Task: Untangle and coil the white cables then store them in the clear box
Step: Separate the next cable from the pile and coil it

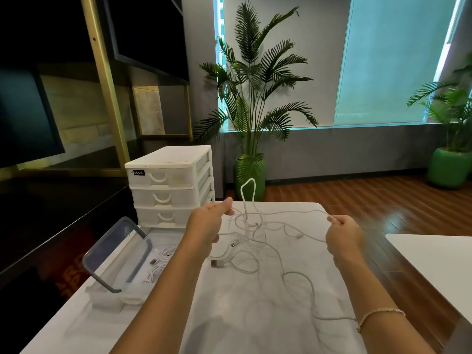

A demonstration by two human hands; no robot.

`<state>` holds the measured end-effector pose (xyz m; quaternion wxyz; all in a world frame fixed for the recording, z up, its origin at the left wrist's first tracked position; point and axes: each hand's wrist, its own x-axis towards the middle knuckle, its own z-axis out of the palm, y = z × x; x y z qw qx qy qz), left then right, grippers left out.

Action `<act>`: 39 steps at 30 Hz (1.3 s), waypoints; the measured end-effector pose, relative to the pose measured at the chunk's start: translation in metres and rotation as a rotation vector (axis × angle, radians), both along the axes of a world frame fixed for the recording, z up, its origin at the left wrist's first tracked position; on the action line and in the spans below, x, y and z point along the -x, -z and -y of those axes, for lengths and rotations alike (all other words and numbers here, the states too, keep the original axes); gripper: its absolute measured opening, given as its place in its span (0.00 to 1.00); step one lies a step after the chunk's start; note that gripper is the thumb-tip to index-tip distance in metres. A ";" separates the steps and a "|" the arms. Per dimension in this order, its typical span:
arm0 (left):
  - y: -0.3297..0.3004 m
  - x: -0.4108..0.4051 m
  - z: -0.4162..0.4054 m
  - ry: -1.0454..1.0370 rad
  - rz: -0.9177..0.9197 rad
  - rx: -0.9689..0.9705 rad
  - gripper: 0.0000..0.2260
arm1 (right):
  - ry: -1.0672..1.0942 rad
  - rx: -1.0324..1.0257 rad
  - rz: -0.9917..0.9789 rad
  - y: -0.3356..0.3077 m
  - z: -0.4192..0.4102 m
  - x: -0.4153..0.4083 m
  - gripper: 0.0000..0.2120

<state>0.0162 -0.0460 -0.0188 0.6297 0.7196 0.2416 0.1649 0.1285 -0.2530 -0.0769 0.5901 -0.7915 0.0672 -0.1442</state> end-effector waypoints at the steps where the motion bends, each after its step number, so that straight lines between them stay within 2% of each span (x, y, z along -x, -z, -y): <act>1: -0.002 0.002 -0.001 -0.025 0.028 0.017 0.15 | 0.028 -0.040 -0.010 -0.001 0.002 -0.002 0.11; 5: -0.005 -0.001 -0.005 -0.083 0.119 0.003 0.15 | 0.093 -0.107 -0.014 -0.007 0.008 -0.004 0.11; 13: 0.003 -0.011 0.012 -0.029 0.132 0.003 0.14 | 0.150 -0.286 -0.026 -0.019 0.013 -0.001 0.12; 18: 0.012 -0.019 0.025 0.057 0.117 -0.140 0.12 | 0.103 -0.068 -0.027 -0.022 0.015 0.002 0.12; 22: 0.014 -0.022 0.037 0.145 0.102 -0.207 0.09 | 0.121 0.108 0.157 -0.033 0.012 0.012 0.12; 25: 0.010 -0.024 0.045 0.205 0.103 -0.213 0.09 | -0.076 0.235 0.403 -0.054 -0.001 0.027 0.10; 27: 0.007 -0.025 0.051 0.242 0.117 -0.203 0.09 | -0.315 0.285 0.427 -0.065 -0.016 0.037 0.14; 30: 0.005 -0.025 0.056 0.315 0.171 -0.179 0.10 | -0.604 0.266 0.270 -0.062 -0.038 0.042 0.20; 35: 0.002 -0.025 0.051 0.217 0.285 -0.147 0.10 | -0.721 -0.010 0.050 -0.049 -0.045 0.032 0.16; 37: 0.000 -0.024 0.048 0.177 0.328 -0.115 0.11 | -0.731 0.041 0.025 -0.048 -0.042 0.027 0.14; 39: -0.006 -0.022 0.043 0.125 0.403 -0.021 0.11 | -0.717 0.213 0.037 -0.045 -0.039 0.021 0.13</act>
